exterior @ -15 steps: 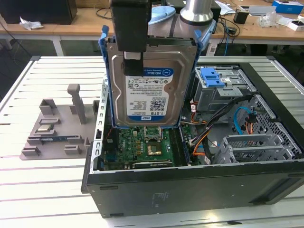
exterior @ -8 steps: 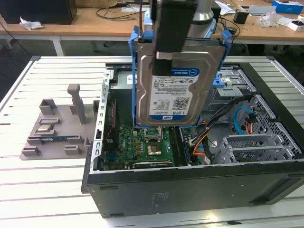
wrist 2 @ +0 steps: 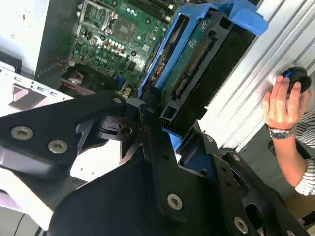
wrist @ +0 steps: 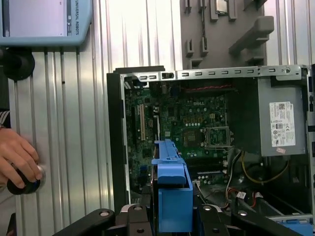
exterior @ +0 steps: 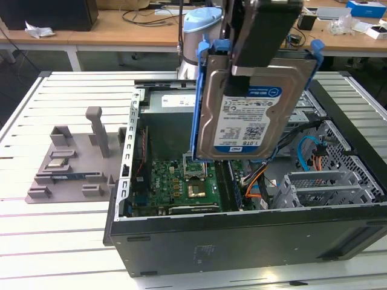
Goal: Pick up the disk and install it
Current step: 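Pick up the disk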
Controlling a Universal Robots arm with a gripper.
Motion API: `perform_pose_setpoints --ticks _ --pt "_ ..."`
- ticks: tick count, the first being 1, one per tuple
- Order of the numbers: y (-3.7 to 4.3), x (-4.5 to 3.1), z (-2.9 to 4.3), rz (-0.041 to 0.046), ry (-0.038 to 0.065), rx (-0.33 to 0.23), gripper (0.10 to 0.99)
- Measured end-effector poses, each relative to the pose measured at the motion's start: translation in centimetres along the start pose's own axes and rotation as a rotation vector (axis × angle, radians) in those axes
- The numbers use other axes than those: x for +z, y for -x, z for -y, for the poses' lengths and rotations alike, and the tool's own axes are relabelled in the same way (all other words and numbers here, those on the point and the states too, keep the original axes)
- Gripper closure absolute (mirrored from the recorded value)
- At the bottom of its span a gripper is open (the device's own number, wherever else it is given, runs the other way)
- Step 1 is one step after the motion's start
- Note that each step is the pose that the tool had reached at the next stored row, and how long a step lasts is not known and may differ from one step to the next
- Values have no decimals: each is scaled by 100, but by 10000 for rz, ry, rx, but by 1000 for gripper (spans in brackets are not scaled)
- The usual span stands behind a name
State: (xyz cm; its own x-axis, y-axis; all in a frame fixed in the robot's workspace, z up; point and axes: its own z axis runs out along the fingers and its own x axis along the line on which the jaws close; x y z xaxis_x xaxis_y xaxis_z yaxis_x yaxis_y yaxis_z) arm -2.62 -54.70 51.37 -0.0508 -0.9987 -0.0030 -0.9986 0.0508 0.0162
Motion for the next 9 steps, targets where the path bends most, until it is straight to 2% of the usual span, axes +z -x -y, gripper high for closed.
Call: perform_pose_setpoints --ticks 1,9 --pt "2 0 45 1 1 1 714" --pt "13 -3 263 1 2 0 714"
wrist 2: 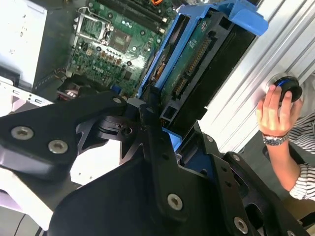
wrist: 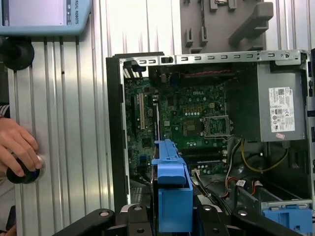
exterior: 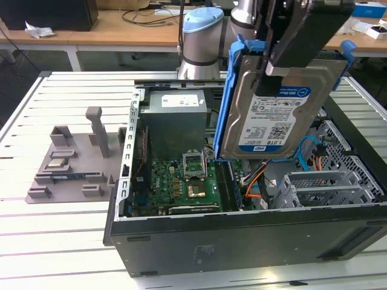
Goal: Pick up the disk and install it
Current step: 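Pick up the disk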
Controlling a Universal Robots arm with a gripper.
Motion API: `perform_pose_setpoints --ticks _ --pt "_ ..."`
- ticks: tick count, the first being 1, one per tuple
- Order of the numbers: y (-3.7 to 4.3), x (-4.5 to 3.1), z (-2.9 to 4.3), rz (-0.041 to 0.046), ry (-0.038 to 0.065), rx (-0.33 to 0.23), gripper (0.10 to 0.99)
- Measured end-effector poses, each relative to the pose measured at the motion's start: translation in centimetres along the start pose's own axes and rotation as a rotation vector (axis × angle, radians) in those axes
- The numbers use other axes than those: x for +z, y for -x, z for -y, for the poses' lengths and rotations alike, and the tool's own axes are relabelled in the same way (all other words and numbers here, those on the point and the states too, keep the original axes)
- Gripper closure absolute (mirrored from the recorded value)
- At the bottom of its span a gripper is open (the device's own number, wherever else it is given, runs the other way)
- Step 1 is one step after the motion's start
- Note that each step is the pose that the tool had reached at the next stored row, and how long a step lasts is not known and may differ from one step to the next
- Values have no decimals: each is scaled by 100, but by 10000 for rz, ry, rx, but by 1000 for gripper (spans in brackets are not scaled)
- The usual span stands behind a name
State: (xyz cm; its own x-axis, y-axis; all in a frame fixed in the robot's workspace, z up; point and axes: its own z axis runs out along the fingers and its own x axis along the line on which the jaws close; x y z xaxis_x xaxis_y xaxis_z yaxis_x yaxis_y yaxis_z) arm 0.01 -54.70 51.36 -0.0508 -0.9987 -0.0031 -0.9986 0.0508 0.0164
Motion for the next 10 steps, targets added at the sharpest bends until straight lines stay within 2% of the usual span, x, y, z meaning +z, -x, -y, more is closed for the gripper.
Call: perform_pose_setpoints --ticks 10 --pt "16 -4 309 0 2 1 714"
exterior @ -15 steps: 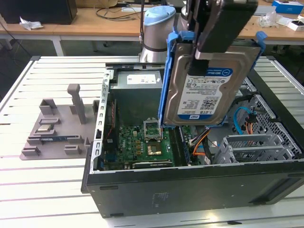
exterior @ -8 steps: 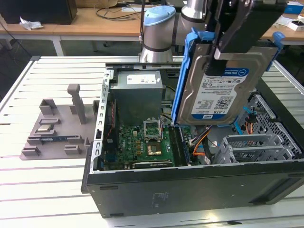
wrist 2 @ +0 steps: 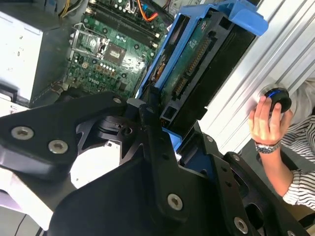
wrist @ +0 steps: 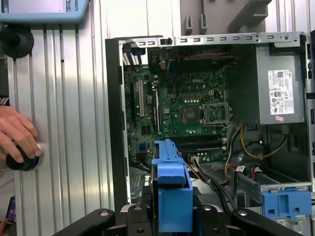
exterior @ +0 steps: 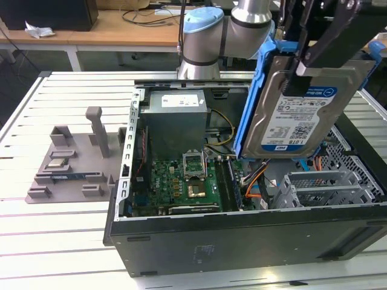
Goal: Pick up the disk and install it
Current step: 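Pick up the disk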
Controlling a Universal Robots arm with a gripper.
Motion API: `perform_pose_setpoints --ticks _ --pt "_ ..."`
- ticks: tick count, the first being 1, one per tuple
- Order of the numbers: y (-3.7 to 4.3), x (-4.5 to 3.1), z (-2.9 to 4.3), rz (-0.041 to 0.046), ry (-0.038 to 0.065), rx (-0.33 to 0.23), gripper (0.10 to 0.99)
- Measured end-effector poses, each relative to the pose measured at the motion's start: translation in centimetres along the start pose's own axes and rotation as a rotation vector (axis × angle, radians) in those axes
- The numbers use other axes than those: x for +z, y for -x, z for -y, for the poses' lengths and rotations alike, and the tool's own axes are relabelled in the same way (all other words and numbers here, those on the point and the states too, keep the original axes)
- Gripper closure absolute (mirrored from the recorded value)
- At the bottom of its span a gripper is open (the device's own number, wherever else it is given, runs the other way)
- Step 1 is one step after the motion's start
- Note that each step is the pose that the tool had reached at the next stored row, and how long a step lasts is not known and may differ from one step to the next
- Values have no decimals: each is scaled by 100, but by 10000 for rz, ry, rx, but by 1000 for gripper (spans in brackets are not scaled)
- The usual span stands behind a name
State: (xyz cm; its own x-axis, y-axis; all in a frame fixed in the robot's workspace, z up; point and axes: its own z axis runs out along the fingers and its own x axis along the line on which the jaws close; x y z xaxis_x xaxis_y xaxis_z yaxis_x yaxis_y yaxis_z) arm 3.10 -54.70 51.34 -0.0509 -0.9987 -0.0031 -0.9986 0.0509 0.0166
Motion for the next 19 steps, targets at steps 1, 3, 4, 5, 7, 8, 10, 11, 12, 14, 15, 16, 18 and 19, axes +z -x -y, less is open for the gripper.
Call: perform_pose_setpoints --ticks 1,3,4,5,7,8,10,11,12,14,15,16,18,19 --pt "2 -1 38 -1 0 -1 714" --pt "4 -1 80 0 0 -1 714" --pt "5 -1 105 -1 0 -1 714" --pt "6 -2 126 -1 0 0 714" --pt "9 -2 172 0 1 0 714" --pt "10 -3 199 -1 2 0 714" --pt "13 -4 261 -1 2 -1 714" --pt "15 -4 292 -1 2 0 714" --pt "16 -4 314 -1 2 0 714" --pt "19 -5 370 -1 3 -1 714" --pt "20 -5 391 -1 3 -1 714" --pt "21 -6 415 -1 3 -1 714" --pt "24 -6 466 0 3 0 714" --pt "25 -6 489 0 4 1 714"
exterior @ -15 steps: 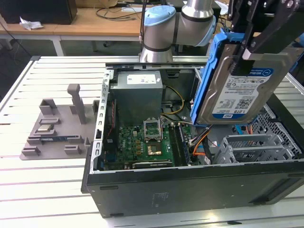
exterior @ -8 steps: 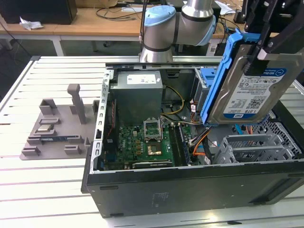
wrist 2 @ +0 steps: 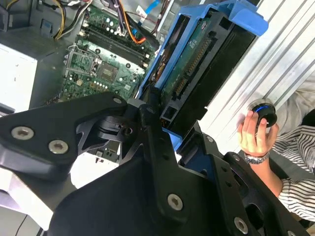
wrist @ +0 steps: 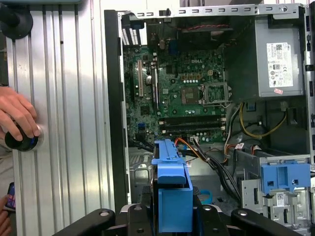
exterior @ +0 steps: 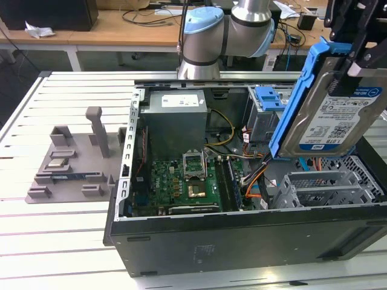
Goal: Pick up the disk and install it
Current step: 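Pick up the disk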
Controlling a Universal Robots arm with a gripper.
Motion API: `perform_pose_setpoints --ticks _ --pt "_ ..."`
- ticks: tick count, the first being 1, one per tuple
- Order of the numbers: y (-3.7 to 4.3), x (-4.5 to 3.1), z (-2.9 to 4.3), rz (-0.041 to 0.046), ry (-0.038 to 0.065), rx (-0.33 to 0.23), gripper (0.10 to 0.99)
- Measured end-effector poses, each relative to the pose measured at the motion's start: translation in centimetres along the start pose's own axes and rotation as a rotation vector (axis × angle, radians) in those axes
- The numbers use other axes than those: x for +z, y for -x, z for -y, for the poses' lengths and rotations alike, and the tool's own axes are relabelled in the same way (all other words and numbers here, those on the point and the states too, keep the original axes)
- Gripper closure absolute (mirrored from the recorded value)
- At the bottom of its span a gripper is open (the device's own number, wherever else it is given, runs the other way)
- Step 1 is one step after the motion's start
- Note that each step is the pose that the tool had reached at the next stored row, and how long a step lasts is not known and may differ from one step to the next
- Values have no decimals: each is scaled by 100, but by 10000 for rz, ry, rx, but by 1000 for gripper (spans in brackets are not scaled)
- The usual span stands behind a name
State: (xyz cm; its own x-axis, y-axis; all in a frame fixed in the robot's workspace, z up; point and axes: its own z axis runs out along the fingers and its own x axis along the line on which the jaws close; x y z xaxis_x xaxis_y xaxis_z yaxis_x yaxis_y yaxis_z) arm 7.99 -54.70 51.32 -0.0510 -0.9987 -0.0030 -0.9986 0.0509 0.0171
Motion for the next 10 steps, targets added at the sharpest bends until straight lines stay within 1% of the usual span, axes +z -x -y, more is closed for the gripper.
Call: perform_pose_setpoints --ticks 3,5,10 --pt "3 0 65 0 1 -1 714" --pt "7 -1 148 0 2 0 714" --pt "14 1 262 2 5 -1 714"
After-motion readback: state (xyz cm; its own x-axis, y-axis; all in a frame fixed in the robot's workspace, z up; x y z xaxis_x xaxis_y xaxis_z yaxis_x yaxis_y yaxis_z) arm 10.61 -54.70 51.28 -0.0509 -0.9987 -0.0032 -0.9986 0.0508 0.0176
